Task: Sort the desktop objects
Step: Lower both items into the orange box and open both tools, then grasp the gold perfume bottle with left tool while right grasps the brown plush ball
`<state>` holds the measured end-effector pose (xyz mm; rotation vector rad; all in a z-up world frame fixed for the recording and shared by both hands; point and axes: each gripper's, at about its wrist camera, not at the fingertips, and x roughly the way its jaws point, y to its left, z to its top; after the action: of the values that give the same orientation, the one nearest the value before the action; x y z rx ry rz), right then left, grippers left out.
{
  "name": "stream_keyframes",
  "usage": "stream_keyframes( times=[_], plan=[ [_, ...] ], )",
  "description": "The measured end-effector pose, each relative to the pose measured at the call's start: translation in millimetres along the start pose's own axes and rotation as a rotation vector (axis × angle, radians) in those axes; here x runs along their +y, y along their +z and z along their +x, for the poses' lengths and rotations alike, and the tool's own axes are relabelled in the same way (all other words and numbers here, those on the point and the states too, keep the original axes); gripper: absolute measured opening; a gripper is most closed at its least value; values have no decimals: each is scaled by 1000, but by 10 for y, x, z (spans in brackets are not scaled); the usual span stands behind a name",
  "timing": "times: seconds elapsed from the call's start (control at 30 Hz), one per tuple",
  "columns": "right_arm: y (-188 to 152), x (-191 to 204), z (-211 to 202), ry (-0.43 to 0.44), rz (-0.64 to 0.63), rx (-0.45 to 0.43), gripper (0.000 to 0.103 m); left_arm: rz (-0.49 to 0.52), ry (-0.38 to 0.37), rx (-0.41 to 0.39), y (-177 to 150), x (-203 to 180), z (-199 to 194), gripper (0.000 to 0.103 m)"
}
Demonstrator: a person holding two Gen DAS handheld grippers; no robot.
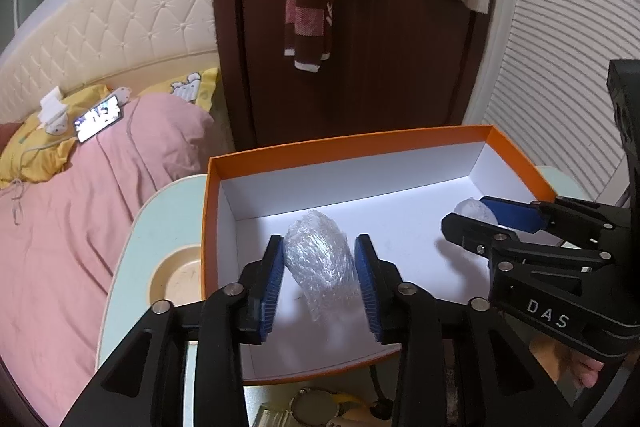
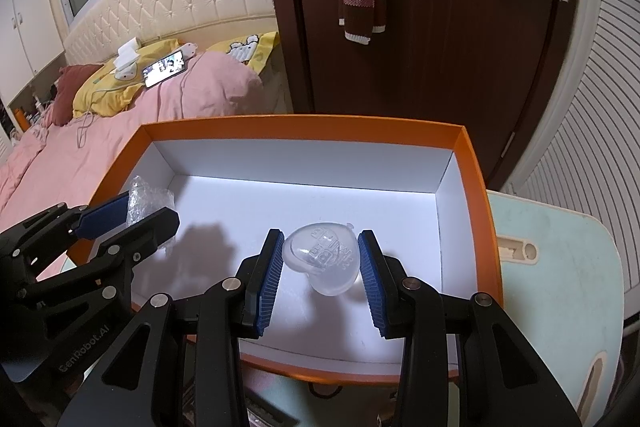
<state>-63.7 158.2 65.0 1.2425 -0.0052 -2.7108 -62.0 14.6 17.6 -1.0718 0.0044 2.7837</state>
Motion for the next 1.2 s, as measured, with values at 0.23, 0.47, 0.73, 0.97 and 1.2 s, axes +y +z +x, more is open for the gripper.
stream_keyframes(
  times=[0.23, 0.47, 0.73, 0.97, 1.2],
  plan=[
    [17, 41, -81, -29, -21, -33, 40, 9, 5, -47, 27, -36, -131, 71],
    [46, 34, -292, -65, -22, -120, 66, -20, 6, -82, 59, 57, -351, 76],
    [16, -93, -574, -43, 29, -148, 66, -9, 6, -99, -121, 166, -702, 76],
    [-145, -247, -810, -35, 84, -155, 66, -50, 24, -64, -420, 336, -903, 76],
    [-443, -331, -966, -63, 84, -131, 66, -101, 54, -5, -844, 537, -948, 76]
  ],
)
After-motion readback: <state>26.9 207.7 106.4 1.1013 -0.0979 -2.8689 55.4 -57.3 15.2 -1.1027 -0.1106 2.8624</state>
